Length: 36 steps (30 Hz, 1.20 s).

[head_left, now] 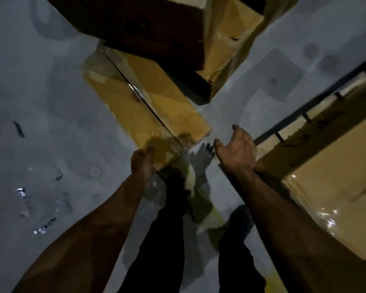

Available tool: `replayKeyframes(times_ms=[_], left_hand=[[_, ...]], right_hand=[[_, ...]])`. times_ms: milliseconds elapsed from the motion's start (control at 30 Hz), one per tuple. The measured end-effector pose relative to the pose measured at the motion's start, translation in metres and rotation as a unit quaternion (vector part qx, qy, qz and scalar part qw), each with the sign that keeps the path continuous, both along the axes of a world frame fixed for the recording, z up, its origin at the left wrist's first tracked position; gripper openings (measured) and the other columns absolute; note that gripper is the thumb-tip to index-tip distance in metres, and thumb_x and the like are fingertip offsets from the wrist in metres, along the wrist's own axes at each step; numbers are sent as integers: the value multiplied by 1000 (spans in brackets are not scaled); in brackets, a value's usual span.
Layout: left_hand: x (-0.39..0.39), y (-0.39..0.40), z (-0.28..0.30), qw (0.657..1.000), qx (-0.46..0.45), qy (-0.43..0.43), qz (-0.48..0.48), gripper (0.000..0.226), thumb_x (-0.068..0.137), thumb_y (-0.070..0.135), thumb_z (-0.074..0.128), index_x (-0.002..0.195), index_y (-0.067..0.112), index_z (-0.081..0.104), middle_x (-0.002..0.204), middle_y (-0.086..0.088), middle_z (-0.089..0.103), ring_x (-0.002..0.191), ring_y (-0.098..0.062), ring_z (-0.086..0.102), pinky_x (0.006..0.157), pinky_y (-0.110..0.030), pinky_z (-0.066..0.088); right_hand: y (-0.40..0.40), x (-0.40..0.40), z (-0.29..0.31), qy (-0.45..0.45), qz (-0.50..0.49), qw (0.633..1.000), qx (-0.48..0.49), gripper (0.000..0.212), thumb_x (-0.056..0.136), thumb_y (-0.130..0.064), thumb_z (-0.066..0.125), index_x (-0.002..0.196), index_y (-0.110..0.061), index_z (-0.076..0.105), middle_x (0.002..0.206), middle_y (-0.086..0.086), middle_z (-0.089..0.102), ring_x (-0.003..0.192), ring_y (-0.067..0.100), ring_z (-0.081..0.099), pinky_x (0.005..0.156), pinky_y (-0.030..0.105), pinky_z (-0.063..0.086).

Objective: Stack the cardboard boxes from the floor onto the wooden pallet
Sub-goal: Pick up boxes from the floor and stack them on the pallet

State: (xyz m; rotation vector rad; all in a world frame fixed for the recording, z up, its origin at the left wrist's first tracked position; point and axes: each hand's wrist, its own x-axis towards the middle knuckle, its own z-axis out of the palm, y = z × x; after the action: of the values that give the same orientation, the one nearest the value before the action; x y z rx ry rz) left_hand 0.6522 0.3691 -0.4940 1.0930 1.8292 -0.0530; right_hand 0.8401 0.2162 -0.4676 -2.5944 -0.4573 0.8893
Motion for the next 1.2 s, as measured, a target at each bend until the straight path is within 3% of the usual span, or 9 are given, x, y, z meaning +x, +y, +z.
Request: replayKeyframes(times_ms=[133,300,467,633,700,767,900,1067,1200], left_hand=[[-22,49,-46,997,-9,12,78,67,98,44,59,151,7,39,153,-16,43,136,-36,45,114,-45,37],[-21,92,-93,981,-85,-62,160,69,98,44,59,154,10,37,156,-12,41,140,-32,42,102,-34,38],[-19,110,-129,949,-160,-175,208,89,76,60,77,151,27,41,143,-5,55,125,-33,55,97,-45,46],[-28,112,-169,933,-166,-207,245,133,26,73,89,143,25,48,130,-11,66,110,-37,66,98,-59,51],[-32,113,-164,931,-162,-191,264,129,32,78,85,145,27,46,131,-11,65,111,-39,64,100,-63,47],[-38,117,-146,935,-150,-166,276,98,64,70,81,145,25,46,131,-12,64,111,-38,63,97,-57,49],[-60,126,-121,946,-125,-124,272,51,95,47,64,136,20,49,113,-5,65,90,-29,62,70,-41,49],[-92,130,-99,951,-89,-113,273,56,98,40,62,147,19,44,137,-11,58,111,-34,58,93,-53,46],[-123,125,-99,948,-53,-123,288,56,97,35,65,146,15,46,136,-13,60,108,-31,61,99,-53,49]], right_hand=[[76,-2,-39,38,29,999,-16,78,91,-51,61,154,-15,31,155,11,41,142,32,37,116,48,32],[136,7,-91,102,36,994,-24,95,82,-63,68,154,-17,28,150,12,45,133,35,46,108,53,43],[157,15,-127,136,54,989,-30,81,84,-57,73,144,-17,37,117,4,52,97,23,50,77,30,41],[165,1,-151,64,28,997,-33,83,73,-64,76,136,-19,43,127,9,57,114,33,57,97,51,48],[165,-13,-153,58,13,998,-31,86,69,-69,75,134,-19,46,126,8,58,114,32,56,99,55,46],[165,-29,-154,53,1,998,-18,87,64,-74,72,129,-21,48,123,6,59,113,30,56,99,57,46],[169,-65,-152,58,-6,998,-27,80,73,-61,77,131,-16,46,128,7,55,121,30,50,107,55,34],[174,-104,-146,53,0,998,-31,77,76,-53,79,130,-10,46,131,11,53,124,33,48,109,56,31],[172,-133,-141,59,19,997,-41,77,77,-53,79,132,-9,45,132,12,53,126,35,47,111,57,29]])
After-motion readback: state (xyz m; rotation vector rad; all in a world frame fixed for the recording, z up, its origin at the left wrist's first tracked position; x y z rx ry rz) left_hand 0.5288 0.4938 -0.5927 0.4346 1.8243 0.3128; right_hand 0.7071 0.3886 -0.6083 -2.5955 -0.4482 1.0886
